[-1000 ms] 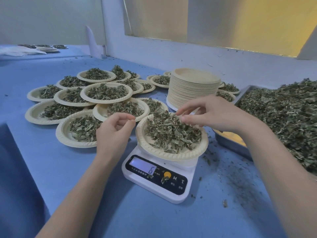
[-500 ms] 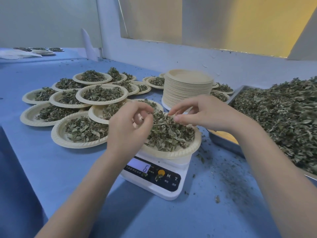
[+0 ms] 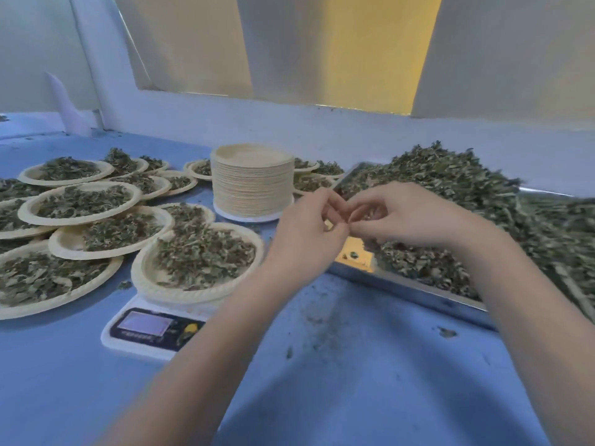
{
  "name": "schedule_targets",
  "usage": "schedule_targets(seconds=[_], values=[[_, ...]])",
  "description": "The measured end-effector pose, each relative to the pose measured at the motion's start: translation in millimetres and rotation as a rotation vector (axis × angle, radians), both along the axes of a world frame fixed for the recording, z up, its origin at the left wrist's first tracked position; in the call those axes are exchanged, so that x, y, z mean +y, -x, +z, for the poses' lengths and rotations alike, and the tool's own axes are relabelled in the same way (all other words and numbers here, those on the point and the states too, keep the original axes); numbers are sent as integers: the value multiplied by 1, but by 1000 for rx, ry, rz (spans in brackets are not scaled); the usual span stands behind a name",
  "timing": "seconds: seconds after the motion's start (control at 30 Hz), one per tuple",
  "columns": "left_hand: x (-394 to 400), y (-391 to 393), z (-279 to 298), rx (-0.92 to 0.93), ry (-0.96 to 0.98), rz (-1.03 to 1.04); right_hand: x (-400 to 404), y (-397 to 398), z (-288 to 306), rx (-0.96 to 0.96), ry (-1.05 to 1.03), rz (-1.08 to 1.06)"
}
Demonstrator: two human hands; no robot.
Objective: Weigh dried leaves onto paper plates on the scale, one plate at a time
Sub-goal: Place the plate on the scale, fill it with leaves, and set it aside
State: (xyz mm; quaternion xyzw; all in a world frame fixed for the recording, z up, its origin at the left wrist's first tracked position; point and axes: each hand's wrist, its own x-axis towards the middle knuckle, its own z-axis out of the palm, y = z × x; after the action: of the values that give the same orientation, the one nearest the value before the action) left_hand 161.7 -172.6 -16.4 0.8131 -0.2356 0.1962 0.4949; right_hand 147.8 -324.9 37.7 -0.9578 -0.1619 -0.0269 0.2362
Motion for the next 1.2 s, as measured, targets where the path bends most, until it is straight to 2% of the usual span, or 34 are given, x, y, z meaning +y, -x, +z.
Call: schedule_targets(seconds=[0.13,0.27,0.43,0.7,0.87,0.97,1.07,1.2], values=[[-38,10,-14,66,-63,-64,-30,9,-8,-7,183,-44],[-46,14,-21,97,-108,-72,-30,9,-18,-17,210,-71],[-10,3,-12,52,-121,61,5,-2,-24,-84,78,4],[80,-5,-6,6,-163,274,88,-30,-35,-85,-103,211],[131,-1,-8,-38,-221,340,115,-41,-42,-64,-182,234],[165,-3,-14,-39,-206,447,113,-45,-43,-8,-49,221],[188,-8,-24,36,-228,539,113,-46,-48,148,165,193],[193,-12,-36,198,-230,497,119,-48,-57,246,230,226]])
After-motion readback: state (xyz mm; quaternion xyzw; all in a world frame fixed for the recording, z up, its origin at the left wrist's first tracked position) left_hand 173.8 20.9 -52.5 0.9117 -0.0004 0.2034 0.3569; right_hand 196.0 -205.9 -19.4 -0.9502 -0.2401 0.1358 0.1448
